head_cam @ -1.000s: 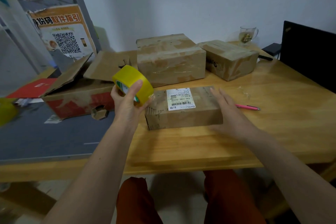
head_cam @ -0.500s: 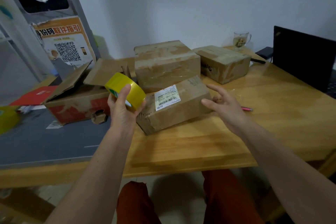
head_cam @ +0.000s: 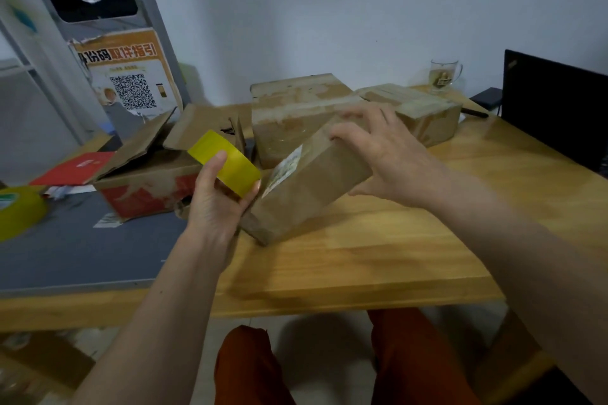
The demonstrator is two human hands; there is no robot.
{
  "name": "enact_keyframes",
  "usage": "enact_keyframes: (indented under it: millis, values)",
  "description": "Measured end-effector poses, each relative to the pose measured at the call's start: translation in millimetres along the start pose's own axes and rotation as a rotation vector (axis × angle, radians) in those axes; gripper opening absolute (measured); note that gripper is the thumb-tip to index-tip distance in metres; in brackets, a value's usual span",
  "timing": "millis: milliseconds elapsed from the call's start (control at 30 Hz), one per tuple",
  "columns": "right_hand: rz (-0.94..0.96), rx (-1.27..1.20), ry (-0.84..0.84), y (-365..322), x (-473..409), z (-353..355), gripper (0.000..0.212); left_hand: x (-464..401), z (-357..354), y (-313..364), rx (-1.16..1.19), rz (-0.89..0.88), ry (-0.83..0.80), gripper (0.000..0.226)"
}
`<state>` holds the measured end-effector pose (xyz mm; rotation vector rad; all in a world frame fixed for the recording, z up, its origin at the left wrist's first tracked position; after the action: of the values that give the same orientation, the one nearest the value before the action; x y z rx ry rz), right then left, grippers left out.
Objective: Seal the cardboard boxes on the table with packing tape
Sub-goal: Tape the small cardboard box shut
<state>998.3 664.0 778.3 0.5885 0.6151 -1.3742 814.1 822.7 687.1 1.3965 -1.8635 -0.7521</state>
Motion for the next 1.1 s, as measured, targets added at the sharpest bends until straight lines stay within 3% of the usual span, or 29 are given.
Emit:
enact_keyframes:
  millis: [67, 167, 300, 433, 567, 767, 967, 1100]
  values:
    - [-0.142, -0.229, -0.047, 15.0, -0.2, -3.5, 0.086, 1.0, -2.7, 20.2, 0.093, -0.028, -0.014, 0.049]
    - [-0.638, -0.718, 0.093, 53.3, 10.0, -4.4, 0.072, 4.4, -10.1, 54.0, 0.208, -0.104, -0.063, 0.059]
    - [-1.018, -0.976, 0.174, 80.3, 35.3, -26.1, 0.059, 12.0, -19.1, 63.1, 0.233, -0.116, -0.113, 0.05]
    - [-1.134, -1.012, 0.097, 78.0, 55.8, -57.5, 0.047, 18.2, -27.1, 40.5, 0.141, -0.09, -0.156, 0.026]
    - [-1.243, -1.023, 0.052, 80.7, 72.6, -71.5, 0.048, 16.0, -26.0, 14.0, 0.038, -0.059, -0.157, 0.037]
    - [-1.24, -0.961, -0.178, 78.5, 85.8, -84.3, 0.098, 8.6, -19.2, -9.0, 0.027, -0.001, -0.096, 0.076]
    - [-1.276, -0.997, -0.08, 84.6, 85.4, -86.3, 0.107, 3.1, -13.1, -10.2, 0.053, 0.016, -0.088, 0.066]
    - [-1.471, -1.068, 0.128, 95.2, 99.6, -89.9, 0.089, 1.1, -3.6, -7.1, 0.029, -0.011, -0.055, 0.082]
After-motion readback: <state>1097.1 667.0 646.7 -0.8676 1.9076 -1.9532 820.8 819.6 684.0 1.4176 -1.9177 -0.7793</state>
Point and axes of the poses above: each hand's wrist, its own x-axis away from the middle knuckle, its own z-axis out of the back of the hand, y = z × x, the point moved 7 cm from there along -x, towards the middle knuckle, and after that the axes turned 11 degrees about y, right-handed, at the moved point
